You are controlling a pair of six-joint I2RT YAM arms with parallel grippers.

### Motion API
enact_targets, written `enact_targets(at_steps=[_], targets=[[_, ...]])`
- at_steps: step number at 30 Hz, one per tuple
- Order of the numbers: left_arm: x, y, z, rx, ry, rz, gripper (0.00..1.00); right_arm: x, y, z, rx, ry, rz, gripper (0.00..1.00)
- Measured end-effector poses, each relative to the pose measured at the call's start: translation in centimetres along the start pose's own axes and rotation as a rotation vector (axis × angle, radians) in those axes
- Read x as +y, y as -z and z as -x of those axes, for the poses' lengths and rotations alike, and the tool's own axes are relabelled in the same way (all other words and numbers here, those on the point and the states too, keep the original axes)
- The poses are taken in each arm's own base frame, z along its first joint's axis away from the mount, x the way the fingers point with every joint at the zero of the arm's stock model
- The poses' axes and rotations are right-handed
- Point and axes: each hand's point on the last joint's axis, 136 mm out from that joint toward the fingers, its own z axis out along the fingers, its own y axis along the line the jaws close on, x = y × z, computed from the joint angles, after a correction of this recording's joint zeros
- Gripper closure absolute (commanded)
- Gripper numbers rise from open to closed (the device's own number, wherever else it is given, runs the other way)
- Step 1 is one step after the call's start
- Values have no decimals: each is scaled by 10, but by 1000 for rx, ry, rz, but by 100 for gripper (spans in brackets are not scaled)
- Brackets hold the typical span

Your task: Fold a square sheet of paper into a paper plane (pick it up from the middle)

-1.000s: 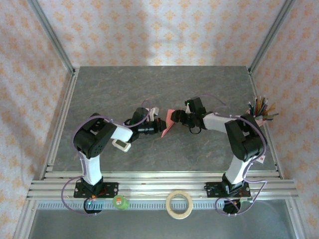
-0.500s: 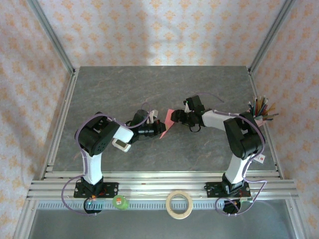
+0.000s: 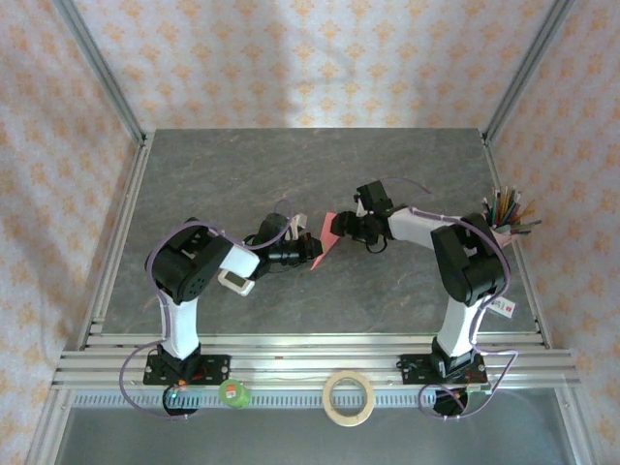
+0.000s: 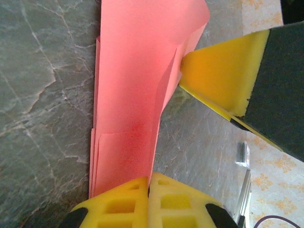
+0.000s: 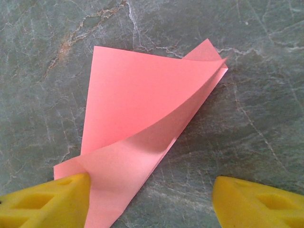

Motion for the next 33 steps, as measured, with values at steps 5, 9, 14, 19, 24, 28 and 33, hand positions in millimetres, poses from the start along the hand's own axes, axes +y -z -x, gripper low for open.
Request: enact_targets(at_steps=[5, 9, 14, 19, 24, 28, 33], targets=[[4, 0, -2, 7, -10, 15, 85, 0, -2, 0, 5, 1, -23, 26], [3, 1, -2, 7, -23, 17, 81, -1, -4, -1, 10, 1, -47, 25], [2, 6, -3, 15, -43, 41, 78, -3, -8, -3, 19, 4, -82, 25], [4, 12, -1, 10, -72, 86, 76, -4, -9, -3, 17, 9, -100, 25], [1, 13, 2, 5, -126, 139, 67, -4, -9, -3, 15, 11, -102, 25], [0, 11, 1, 9, -162, 174, 61, -4, -10, -3, 14, 7, -106, 25], [4, 11, 0, 14, -190, 220, 58, -5, -10, -3, 14, 3, -109, 25]])
